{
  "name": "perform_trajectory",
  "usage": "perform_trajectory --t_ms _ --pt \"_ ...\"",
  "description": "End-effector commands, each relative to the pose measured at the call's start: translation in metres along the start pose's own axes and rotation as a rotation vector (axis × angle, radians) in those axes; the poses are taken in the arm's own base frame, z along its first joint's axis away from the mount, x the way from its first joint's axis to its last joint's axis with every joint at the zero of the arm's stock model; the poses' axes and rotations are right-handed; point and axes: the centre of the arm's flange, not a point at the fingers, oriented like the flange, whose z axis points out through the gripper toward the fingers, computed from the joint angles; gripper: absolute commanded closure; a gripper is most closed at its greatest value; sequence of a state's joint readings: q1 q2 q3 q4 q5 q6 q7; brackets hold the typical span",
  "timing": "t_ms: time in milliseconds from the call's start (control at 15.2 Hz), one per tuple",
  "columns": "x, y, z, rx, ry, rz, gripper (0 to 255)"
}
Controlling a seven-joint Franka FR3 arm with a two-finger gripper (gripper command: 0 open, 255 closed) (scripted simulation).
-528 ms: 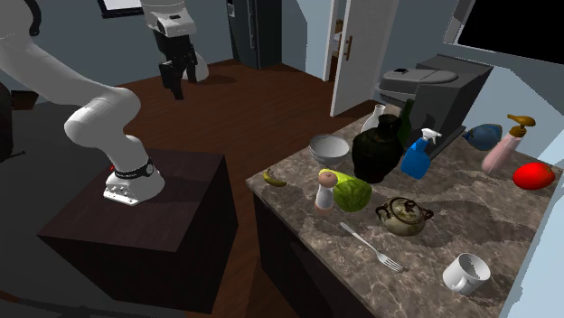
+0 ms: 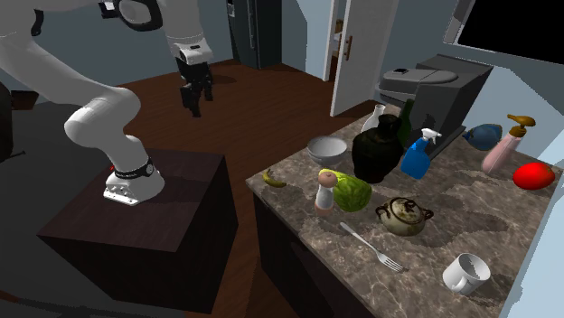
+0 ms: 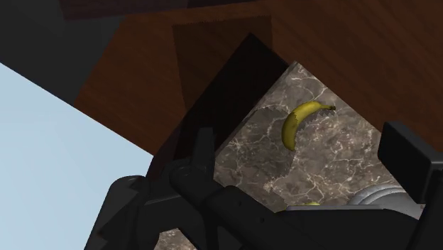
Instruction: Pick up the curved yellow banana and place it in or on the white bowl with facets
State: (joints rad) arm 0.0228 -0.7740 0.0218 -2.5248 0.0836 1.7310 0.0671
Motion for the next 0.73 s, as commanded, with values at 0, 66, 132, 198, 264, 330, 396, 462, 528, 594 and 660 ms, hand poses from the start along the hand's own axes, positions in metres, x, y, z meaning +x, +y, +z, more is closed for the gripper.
perform_trajectory --t_ms 0,66,132,198,264,330,396,462,528,594,660 --pt "0.007 -0.01 0.024 -0.006 0.016 0.018 0" --pt "0.01 -0.015 0.036 -0.009 0.022 0.026 0" --pt "0.014 -0.019 0.048 -0.012 0.028 0.035 0" --pt "0.018 -0.024 0.06 -0.015 0.034 0.043 0" --pt "0.022 -0.028 0.071 -0.018 0.04 0.051 0" --pt "0.026 -0.032 0.083 -0.021 0.046 0.06 0" --pt "0.03 -0.036 0.095 -0.024 0.052 0.068 0" --pt "0.035 -0.04 0.106 -0.027 0.058 0.076 0" --pt "0.039 -0.044 0.118 -0.03 0.064 0.085 0" --pt "0.044 -0.048 0.13 -0.033 0.07 0.093 0" --pt "0.048 -0.052 0.141 -0.036 0.076 0.101 0"
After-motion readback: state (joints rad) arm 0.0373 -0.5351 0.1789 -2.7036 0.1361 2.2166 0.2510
